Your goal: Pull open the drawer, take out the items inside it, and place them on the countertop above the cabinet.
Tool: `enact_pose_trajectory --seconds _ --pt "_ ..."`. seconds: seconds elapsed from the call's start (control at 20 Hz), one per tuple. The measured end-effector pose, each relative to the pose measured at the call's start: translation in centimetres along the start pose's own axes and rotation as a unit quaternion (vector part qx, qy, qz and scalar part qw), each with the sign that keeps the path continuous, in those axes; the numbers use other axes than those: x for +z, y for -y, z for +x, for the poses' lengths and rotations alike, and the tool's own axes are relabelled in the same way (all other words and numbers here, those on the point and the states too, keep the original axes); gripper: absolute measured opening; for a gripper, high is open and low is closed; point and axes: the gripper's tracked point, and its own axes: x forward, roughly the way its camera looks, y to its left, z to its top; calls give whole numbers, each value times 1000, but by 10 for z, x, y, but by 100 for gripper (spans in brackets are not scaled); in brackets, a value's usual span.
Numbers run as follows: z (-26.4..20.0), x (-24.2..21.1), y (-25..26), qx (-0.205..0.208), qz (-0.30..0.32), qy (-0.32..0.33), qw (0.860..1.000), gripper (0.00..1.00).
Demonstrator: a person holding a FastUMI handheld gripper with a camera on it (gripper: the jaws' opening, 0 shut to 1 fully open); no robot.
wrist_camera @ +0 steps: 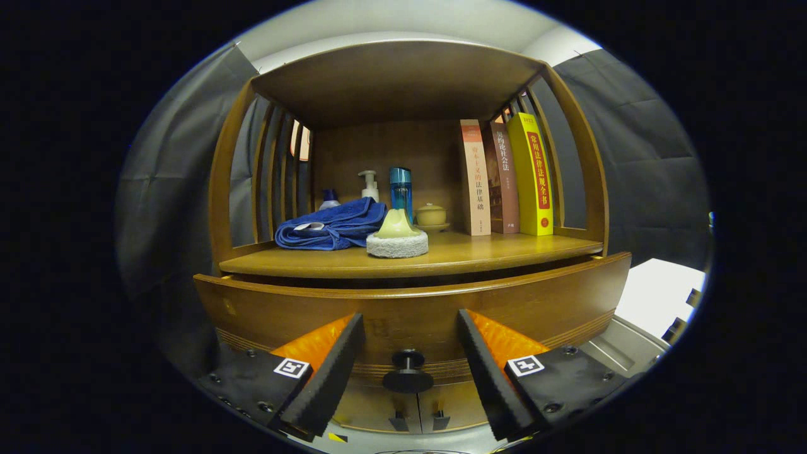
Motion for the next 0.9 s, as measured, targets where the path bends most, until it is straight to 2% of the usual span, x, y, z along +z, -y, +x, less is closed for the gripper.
enact_pose_trajectory --seconds 0.6,0.75,0.9 --pt "35 -2 -2 -3 -17 -5 1000 98" --pt "29 -5 0 -8 -13 -19 1000 99" --pt "5 27 3 -9 -13 4 1000 99"
